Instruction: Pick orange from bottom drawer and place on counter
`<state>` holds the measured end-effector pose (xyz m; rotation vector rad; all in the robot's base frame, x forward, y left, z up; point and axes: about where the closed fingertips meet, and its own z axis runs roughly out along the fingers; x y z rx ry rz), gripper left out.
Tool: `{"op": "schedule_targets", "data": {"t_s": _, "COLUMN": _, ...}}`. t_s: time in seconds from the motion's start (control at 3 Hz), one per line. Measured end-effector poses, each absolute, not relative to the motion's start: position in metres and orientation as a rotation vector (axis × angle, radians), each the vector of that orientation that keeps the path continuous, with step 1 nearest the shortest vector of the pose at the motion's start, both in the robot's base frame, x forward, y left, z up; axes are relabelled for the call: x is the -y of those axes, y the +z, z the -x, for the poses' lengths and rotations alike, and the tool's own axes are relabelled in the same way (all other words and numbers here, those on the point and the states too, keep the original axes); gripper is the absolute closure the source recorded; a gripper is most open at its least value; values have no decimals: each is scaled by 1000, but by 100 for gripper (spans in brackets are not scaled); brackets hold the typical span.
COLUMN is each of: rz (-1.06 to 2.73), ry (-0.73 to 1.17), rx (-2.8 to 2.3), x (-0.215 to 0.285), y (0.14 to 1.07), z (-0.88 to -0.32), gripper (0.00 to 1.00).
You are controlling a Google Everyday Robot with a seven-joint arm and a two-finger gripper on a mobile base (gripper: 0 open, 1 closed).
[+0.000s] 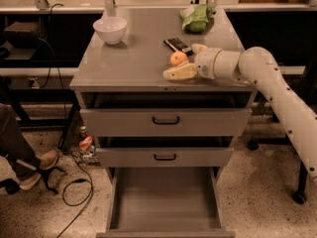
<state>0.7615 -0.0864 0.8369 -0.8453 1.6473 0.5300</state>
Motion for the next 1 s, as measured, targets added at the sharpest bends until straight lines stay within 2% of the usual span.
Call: {"op": "schedule_targets", "data": {"t_s": 1.0, "rz": 680, "ry": 596, "rx": -1606, "x": 125, "y": 855, "z": -759, "gripper": 0}}
